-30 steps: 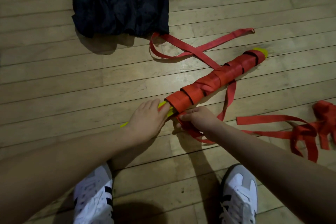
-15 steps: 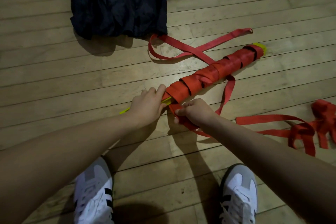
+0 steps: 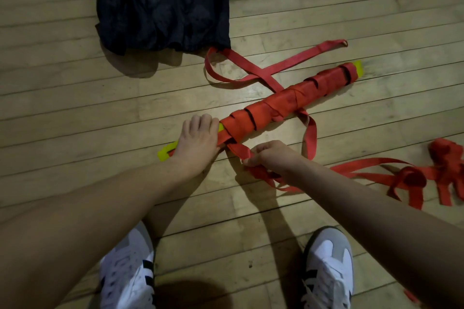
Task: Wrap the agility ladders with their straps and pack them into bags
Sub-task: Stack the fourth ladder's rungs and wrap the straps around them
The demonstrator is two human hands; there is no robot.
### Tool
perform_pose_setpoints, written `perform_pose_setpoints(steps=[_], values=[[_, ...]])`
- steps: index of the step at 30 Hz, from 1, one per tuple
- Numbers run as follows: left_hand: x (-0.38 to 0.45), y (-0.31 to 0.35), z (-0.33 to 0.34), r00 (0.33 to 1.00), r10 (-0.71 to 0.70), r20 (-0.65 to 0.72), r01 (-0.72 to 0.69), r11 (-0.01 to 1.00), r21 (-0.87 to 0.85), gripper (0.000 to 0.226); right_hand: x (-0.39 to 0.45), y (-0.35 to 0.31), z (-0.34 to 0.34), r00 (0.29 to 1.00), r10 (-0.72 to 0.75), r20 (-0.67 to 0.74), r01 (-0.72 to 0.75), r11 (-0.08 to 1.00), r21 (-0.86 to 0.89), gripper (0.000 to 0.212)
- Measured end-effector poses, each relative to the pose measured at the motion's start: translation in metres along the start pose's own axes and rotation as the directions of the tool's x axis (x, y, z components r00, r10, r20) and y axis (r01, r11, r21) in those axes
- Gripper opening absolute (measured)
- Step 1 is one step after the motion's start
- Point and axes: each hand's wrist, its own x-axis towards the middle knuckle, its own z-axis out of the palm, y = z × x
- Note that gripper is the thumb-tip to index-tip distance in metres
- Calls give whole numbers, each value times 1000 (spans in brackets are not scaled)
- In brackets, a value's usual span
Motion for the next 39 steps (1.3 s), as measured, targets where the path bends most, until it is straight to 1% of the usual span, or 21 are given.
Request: perform_pose_setpoints(steps=[3,5,8,10,14,18,22,24,26,29,31,33,36,39], values=[[-9,-4,4,998,59,39,-52,986,-159,59,-1,3,2,999,15,35,-15,1000,26,6],[-18,-6,9,994,92,55,-77,973,-219,59,0,6,2,999,5,47,-8,999,54,9],[-28,-4,7,993,80,92,-50,955,-291,61,1,10,0,998,-4,67,0,999,46,9],[-27,-1,6,993,72,93,-39,947,-320,61,0,12,-2,999,-6,53,5,1000,23,9],[-23,3,1,995,10,99,25,937,-349,49,1,14,-1,999,-23,22,23,1000,14,10],[-22,12,-6,992,-23,126,68,928,-367,42,3,14,1,999,-42,-21,42,999,-15,11],[-22,21,-15,986,-56,157,111,924,-365,35,1,11,2,996,-64,-54,67,997,41,7],[-21,23,-17,987,-53,154,106,928,-358,38,-1,11,2,996,-81,-46,84,994,71,15],[-17,21,-16,988,-36,152,91,922,-377,46,-2,13,4,997,-78,-5,78,996,34,18],[-9,12,-15,984,43,172,29,919,-394,57,-2,18,6,992,-51,113,56,998,-42,9],[-6,6,-14,977,149,152,-86,928,-361,53,-2,19,4,986,-29,163,41,997,-69,3],[-4,2,-15,972,203,121,-157,937,-313,44,-2,17,2,981,-9,191,30,994,-104,1],[1,-4,-17,977,200,74,-171,941,-292,38,-1,14,0,977,30,212,-8,994,-106,4],[7,-8,-15,977,208,40,-188,941,-281,40,3,11,-2,979,20,202,-8,998,-59,2]])
